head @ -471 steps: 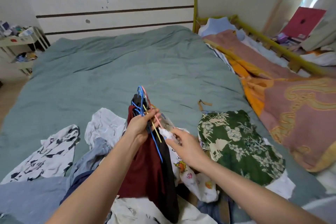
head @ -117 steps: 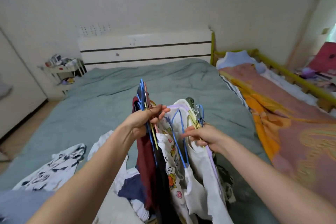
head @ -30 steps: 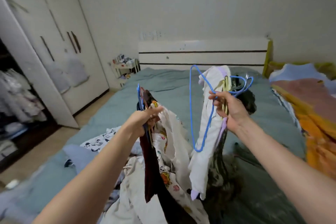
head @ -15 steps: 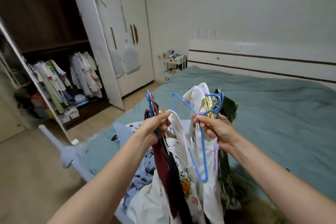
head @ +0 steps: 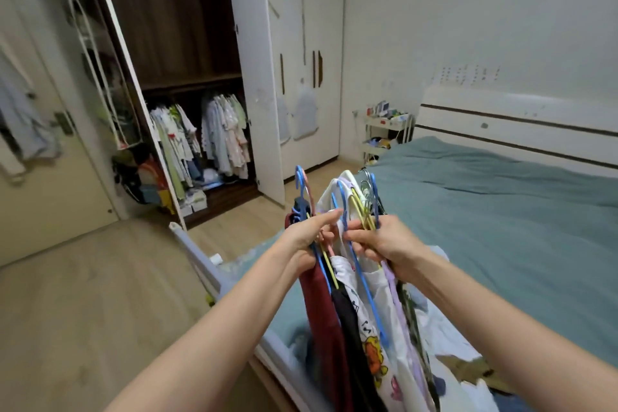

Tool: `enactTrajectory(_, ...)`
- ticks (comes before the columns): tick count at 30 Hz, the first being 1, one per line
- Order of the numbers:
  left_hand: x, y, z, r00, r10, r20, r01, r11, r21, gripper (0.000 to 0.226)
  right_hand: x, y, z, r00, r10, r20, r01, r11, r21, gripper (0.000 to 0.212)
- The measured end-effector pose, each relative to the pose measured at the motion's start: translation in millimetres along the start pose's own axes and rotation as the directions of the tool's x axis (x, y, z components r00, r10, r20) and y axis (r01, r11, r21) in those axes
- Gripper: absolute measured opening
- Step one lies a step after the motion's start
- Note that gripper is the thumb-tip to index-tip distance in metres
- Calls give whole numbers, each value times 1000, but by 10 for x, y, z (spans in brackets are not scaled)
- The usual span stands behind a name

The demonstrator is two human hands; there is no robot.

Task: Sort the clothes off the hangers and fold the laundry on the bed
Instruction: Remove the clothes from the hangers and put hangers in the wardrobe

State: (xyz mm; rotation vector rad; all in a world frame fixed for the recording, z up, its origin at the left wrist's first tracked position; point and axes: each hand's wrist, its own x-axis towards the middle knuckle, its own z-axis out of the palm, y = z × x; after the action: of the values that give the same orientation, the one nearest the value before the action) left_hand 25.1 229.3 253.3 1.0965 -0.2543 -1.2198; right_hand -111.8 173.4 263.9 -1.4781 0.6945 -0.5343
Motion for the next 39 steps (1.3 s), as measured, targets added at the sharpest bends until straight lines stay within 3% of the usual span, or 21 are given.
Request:
enactTrajectory(7, 428, 1017, -1018, 996, -60, 62, 62, 997, -39, 24, 965, -398, 1150, 999, -12, 44, 15, 997, -72, 6)
enactTrajectory(13, 916, 1966, -1879, 998, 43, 35, -39, 994, -102, 11, 2040, -607, 1973, 992, -34, 125, 43, 997, -70, 8)
enactTrajectory(17, 1190, 2846, -2428, 980, 196, -35, -198, 976, -90, 57, 3009, -808, 2588, 969, -72, 238, 77, 997, -12, 15)
enactTrajectory(23, 1781, 4383, -3350, 881, 401, -251, -421, 907, -29, 22, 4661, -1197, 3573, 940, -67, 334, 7, 984, 178, 21)
enactTrajectory(28, 2259, 5172, -4124, 810, 471, -349, -498, 867, 13, 23, 5794, -1332, 4250, 899, -23, 436, -11, 997, 76, 23)
enactTrajectory(33, 3174, 5726, -4981, 835, 433, -339, -422, 900, 111, 30, 6944, -1131, 4774, 933, 16, 360, 17, 996, -87, 21)
enactTrajectory(39, 4617, 6399, -6101, 865, 363, -346, -258, 914, 314, 13, 8250, -950, 5263, 985, 45, 167, -10, 978, -206, 22)
